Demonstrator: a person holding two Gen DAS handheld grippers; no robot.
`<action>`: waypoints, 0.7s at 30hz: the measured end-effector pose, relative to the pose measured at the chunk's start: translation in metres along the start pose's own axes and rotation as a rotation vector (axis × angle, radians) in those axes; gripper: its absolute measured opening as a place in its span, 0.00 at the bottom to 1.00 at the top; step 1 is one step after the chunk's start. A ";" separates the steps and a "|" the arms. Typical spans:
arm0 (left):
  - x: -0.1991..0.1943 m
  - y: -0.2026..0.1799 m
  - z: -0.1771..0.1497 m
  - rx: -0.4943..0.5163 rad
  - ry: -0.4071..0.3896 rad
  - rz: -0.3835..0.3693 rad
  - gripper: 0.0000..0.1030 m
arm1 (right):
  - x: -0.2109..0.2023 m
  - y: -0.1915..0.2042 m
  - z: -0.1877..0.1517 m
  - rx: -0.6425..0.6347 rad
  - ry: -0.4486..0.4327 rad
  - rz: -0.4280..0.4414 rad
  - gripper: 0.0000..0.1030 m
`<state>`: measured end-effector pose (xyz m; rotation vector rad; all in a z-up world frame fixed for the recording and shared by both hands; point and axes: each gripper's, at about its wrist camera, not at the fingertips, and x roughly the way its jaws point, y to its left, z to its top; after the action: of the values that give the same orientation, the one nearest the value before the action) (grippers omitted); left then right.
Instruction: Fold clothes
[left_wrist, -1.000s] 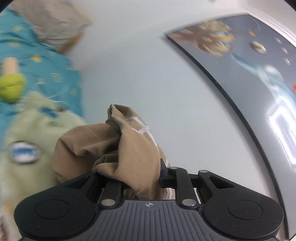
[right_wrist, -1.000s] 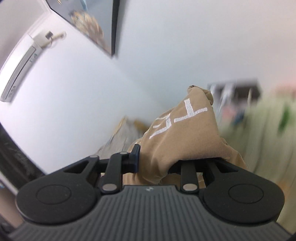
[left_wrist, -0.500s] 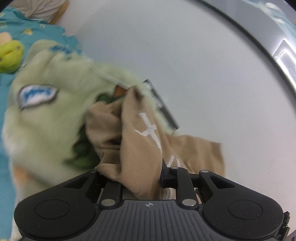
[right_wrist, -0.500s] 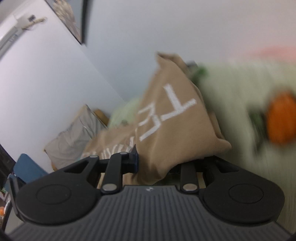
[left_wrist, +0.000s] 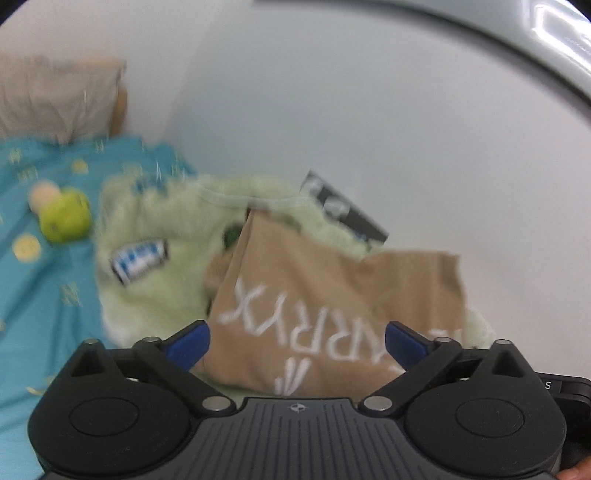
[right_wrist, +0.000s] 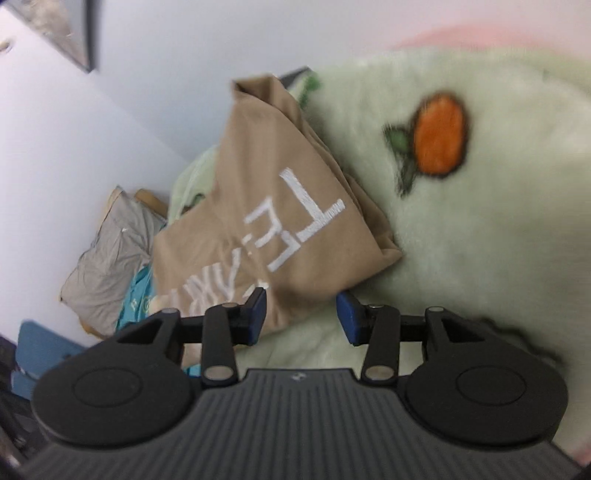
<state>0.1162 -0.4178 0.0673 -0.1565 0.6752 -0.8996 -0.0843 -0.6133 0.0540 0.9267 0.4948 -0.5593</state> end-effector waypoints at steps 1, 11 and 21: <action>-0.017 -0.007 0.001 0.023 -0.026 0.004 1.00 | -0.012 0.004 0.000 -0.023 -0.020 0.004 0.44; -0.173 -0.046 -0.025 0.165 -0.218 0.129 1.00 | -0.126 0.048 -0.027 -0.341 -0.250 0.140 0.85; -0.237 -0.044 -0.072 0.243 -0.347 0.179 1.00 | -0.153 0.060 -0.094 -0.570 -0.475 0.133 0.85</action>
<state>-0.0589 -0.2534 0.1405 -0.0316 0.2495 -0.7516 -0.1759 -0.4694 0.1360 0.2623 0.1412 -0.4613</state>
